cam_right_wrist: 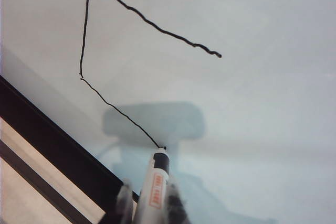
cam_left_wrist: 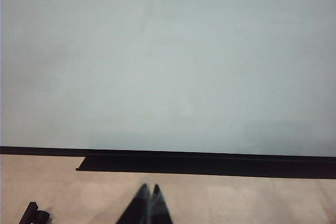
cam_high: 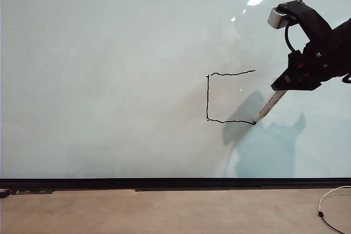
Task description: Pick up the pen on the shelf to the right of the whiteboard and draw a rectangle.
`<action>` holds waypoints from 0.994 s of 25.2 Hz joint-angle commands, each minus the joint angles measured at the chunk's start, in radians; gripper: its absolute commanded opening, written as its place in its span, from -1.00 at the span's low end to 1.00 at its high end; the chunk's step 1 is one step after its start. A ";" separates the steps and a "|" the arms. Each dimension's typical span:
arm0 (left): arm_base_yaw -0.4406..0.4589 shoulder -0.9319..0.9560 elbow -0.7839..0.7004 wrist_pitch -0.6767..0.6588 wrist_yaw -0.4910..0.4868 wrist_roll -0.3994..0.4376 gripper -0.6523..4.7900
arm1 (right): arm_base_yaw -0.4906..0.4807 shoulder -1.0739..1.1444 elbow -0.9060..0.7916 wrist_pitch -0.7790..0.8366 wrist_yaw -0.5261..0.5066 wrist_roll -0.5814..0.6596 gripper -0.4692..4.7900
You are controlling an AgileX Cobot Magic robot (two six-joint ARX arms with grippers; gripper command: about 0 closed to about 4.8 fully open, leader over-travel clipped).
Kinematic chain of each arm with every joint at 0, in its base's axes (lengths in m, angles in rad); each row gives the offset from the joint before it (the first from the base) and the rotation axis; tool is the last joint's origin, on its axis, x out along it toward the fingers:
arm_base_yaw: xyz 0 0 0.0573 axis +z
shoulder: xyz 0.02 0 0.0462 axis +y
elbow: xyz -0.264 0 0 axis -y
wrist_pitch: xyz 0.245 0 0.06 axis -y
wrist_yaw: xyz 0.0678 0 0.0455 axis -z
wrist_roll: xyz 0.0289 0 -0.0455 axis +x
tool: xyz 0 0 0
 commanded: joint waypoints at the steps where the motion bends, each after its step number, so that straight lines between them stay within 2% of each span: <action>1: 0.001 0.000 0.002 0.011 0.000 0.001 -0.78 | 0.000 -0.004 0.005 0.031 0.010 0.001 -0.84; 25: 0.001 0.000 0.002 0.011 0.000 0.001 -0.78 | 0.013 -0.097 0.018 0.050 0.026 0.002 -0.84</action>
